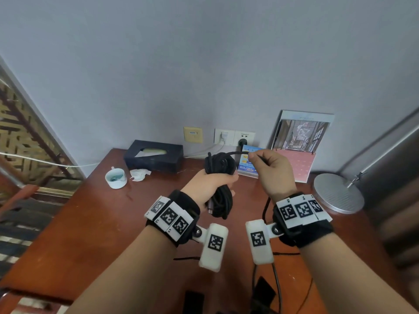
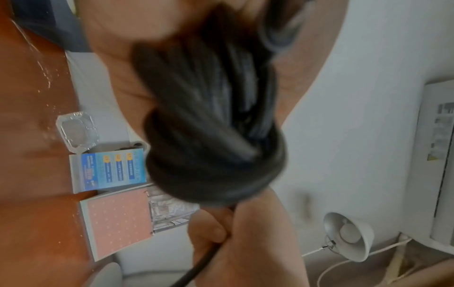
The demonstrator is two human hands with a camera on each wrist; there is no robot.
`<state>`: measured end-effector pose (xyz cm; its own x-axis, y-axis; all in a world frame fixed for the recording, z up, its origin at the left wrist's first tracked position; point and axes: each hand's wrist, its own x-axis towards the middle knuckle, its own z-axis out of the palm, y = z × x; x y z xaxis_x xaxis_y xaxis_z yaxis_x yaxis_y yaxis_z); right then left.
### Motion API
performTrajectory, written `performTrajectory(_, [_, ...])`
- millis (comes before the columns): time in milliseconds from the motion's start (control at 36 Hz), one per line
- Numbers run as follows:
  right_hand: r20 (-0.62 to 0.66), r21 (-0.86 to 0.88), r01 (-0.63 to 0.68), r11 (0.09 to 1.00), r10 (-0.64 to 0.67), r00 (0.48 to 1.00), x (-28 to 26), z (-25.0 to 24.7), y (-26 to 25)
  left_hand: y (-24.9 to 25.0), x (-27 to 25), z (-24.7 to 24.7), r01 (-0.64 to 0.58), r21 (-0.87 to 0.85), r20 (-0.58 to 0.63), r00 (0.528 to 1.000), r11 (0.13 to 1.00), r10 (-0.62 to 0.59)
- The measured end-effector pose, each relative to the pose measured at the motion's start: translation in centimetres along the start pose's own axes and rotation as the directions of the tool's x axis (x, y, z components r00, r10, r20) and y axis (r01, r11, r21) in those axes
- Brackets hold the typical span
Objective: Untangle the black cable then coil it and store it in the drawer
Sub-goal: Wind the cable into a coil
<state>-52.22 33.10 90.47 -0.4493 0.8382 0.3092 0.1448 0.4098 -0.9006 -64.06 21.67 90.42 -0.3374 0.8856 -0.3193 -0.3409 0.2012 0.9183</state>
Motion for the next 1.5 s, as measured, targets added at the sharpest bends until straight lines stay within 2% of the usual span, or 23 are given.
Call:
performTrajectory(139, [0.140, -0.094, -0.002, 0.996, 0.015, 0.990, -0.9, 0.8, -0.4, 0.4, 0.0, 0.8, -0.004, -0.157, -0.027, 1.000, 0.988, 0.000])
performTrajectory(222, [0.251, -0.190, 0.060, 0.980, -0.011, 0.968, -1.8, 1.4, -0.9, 0.5, 0.1, 1.2, -0.043, -0.182, -0.080, 0.996, 0.982, 0.028])
performTrajectory(333, [0.360, -0.134, 0.138, 0.981, -0.081, 0.930, -2.3, 1.7, -1.8, 0.5, 0.2, 1.6, -0.119, -0.257, -0.158, 0.984, 0.959, 0.080])
performTrajectory(444, [0.456, -0.206, 0.164, 0.965, -0.053, 0.888, -1.7, 1.3, -1.6, 0.2, 0.0, 1.9, -0.179, -0.307, -0.211, 0.971, 0.935, 0.116])
performTrajectory(611, [0.436, -0.310, 0.219, 0.925, -0.066, 0.898, -1.3, 1.5, -0.2, 0.5, 0.0, 1.5, -0.162, -0.366, -0.215, 0.973, 0.917, 0.086])
performTrajectory(694, [0.442, -0.242, 0.224, 0.944, -0.099, 0.892, -1.3, 1.3, -0.5, 0.9, 0.1, 1.4, -0.170, -0.391, -0.206, 0.974, 0.904, 0.094])
performTrajectory(750, [0.384, -0.120, 0.155, 0.981, -0.098, 0.918, -1.9, 1.6, -1.0, 1.2, 0.2, 1.3, -0.186, -0.428, -0.225, 0.970, 0.884, 0.096])
performTrajectory(806, [0.335, 0.024, -0.021, 0.999, 0.012, 0.942, -2.6, 1.9, -1.4, 1.6, 0.4, 1.5, -0.210, -0.435, -0.251, 0.962, 0.875, 0.106])
performTrajectory(833, [0.346, 0.101, -0.119, 0.988, 0.077, 0.935, -2.9, 2.1, -1.4, 1.8, 0.5, 1.6, -0.224, -0.426, -0.270, 0.956, 0.876, 0.113])
performTrajectory(917, [0.453, 0.252, -0.369, 0.895, 0.228, 0.862, -3.7, 2.5, -1.1, 2.4, 0.8, 1.6, -0.255, -0.409, -0.324, 0.938, 0.876, 0.122])
performTrajectory(972, [0.555, 0.336, -0.444, 0.830, 0.206, 0.806, -3.9, 2.4, -0.9, 2.8, 1.1, 1.2, -0.257, -0.411, -0.337, 0.934, 0.875, 0.116])
performTrajectory(1000, [0.573, 0.352, -0.448, 0.822, 0.189, 0.797, -3.9, 2.3, -0.9, 2.9, 1.2, 1.0, -0.250, -0.409, -0.342, 0.934, 0.878, 0.107])
performTrajectory(1083, [0.568, 0.335, -0.409, 0.849, 0.165, 0.807, -3.4, 1.6, -0.6, 3.1, 1.3, 0.2, -0.243, -0.396, -0.358, 0.929, 0.886, 0.095])
performTrajectory(1194, [0.555, 0.179, -0.226, 0.958, 0.092, 0.827, -2.9, 0.5, 0.5, 3.8, 1.2, -1.1, -0.206, -0.484, -0.336, 0.941, 0.850, 0.037])
performTrajectory(1250, [0.500, 0.160, -0.177, 0.971, 0.075, 0.863, -2.8, -0.1, 1.0, 4.2, 1.2, -1.7, -0.201, -0.565, -0.316, 0.949, 0.801, 0.015])
performTrajectory(1361, [0.380, 0.202, -0.252, 0.946, 0.161, 0.911, -2.2, -1.1, 1.9, 5.1, 1.1, -2.7, -0.245, -0.597, -0.360, 0.933, 0.764, 0.017])
performTrajectory(1444, [0.279, 0.050, -0.195, 0.980, 0.174, 0.944, -1.1, -1.9, 2.6, 5.8, 1.1, -4.1, -0.300, -0.598, -0.401, 0.915, 0.743, 0.047])
performTrajectory(1500, [0.225, -0.055, -0.124, 0.991, 0.133, 0.965, -0.6, -2.5, 3.1, 6.0, 1.3, -4.8, -0.351, -0.592, -0.441, 0.895, 0.725, 0.073])
